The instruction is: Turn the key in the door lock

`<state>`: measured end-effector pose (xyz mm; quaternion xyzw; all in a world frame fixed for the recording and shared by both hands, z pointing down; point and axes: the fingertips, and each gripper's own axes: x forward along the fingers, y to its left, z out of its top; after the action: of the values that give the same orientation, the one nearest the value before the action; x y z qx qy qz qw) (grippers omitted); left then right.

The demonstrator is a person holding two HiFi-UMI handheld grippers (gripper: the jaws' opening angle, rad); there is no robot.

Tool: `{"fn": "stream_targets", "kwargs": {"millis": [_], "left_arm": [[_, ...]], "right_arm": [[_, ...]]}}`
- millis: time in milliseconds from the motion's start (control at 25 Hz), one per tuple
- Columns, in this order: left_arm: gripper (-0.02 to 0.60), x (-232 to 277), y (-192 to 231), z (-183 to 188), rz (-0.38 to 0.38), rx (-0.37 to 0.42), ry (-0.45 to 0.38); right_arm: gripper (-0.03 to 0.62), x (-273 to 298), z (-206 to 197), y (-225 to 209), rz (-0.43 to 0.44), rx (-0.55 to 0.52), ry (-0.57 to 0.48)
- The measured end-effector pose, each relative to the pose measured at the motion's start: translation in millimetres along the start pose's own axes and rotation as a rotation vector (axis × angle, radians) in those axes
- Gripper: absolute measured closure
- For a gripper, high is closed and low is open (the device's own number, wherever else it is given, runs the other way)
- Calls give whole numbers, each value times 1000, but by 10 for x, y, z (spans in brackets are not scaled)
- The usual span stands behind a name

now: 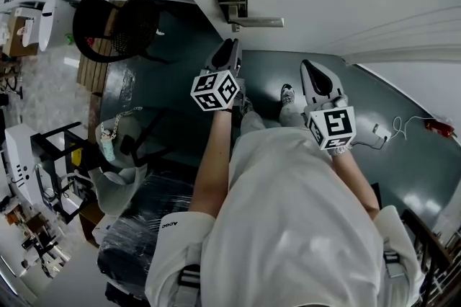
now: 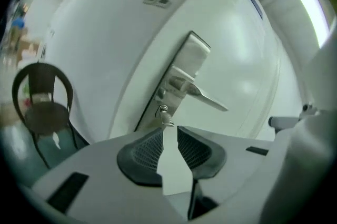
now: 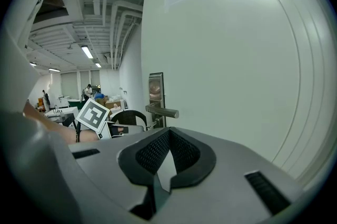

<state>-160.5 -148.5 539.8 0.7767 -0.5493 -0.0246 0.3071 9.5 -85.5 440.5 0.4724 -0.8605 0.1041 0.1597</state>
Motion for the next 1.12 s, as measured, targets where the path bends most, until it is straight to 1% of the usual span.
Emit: {"fn": "stream_targets", "kwargs": {"millis": [80, 120, 200, 280, 360, 440, 600, 680, 720, 800, 920, 1000, 1120], "left_arm": [[491, 11, -52, 20, 48, 195, 27], [491, 21, -76, 26, 68, 277, 41], [491, 34, -116, 31, 102, 406, 67], [491, 59, -145, 31, 135, 529, 76], [491, 102, -174, 36, 173, 679, 68], [491, 151, -213, 37, 202, 831, 78], [491, 288, -189, -38, 259, 1113, 145], [491, 359, -142, -93, 288, 1226, 181], [491, 389, -117, -111, 304, 1261, 196], [491, 424, -81, -107, 337, 1292, 201], [491, 449, -97, -62, 345, 1270, 167], [491, 471, -110, -50, 343, 1258, 163], [491, 480, -105, -46, 374, 1279, 162]], "right_arm": [[602, -18, 0, 20, 0, -3, -3], [602, -27, 0, 34, 0, -6, -4], [602, -48, -8, 66, 0, -9, -6], [602, -64, -18, 83, -2, -11, -7], [602, -75, -15, 83, -3, -12, -7], [602, -82, -10, 79, -5, -12, -8], [602, -63, -24, 84, -10, -9, -4], [602, -45, -23, 75, -11, -11, -3], [602, -32, -16, 66, -12, -12, -4], [602, 8, 18, 48, -16, -17, -11], [602, 85, 95, 11, -25, -18, -32], [602, 112, 136, -22, -32, -11, -41], [602, 113, 135, -43, -33, -5, -41]]}}
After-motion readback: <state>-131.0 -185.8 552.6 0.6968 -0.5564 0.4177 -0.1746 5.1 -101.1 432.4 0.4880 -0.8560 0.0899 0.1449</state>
